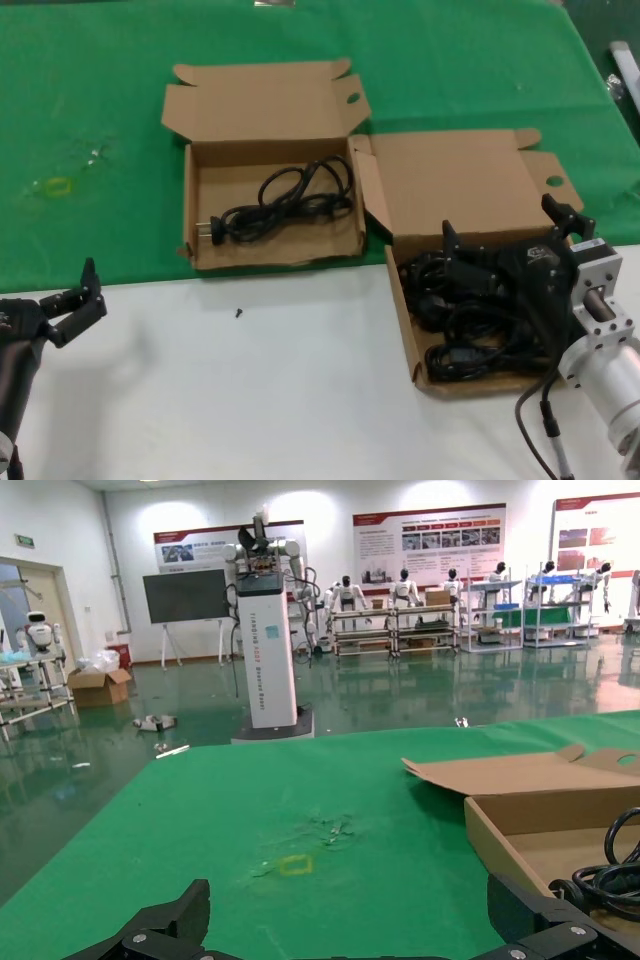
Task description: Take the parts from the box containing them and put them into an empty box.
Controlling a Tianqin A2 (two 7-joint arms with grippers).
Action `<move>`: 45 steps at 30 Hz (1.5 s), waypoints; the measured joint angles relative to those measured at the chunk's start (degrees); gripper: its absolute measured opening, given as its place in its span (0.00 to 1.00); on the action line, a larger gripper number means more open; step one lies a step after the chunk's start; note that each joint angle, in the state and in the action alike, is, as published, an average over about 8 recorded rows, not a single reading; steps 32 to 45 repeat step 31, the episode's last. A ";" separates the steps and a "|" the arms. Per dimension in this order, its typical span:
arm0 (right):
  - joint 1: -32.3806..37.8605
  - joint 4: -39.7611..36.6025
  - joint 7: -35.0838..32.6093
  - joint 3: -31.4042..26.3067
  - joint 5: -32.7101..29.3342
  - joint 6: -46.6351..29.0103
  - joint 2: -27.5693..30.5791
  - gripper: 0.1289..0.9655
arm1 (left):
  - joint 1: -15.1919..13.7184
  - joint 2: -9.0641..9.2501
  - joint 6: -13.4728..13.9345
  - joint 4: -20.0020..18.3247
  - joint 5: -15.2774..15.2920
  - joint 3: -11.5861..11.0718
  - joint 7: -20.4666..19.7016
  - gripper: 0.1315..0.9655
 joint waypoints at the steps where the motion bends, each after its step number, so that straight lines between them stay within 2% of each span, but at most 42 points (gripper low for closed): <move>1: 0.00 0.00 0.00 0.00 0.00 0.00 0.00 1.00 | 0.00 0.00 0.00 0.00 0.00 0.00 0.00 1.00; 45: 0.00 0.00 0.00 0.00 0.00 0.00 0.00 1.00 | 0.00 0.00 0.00 0.00 0.00 0.00 0.00 1.00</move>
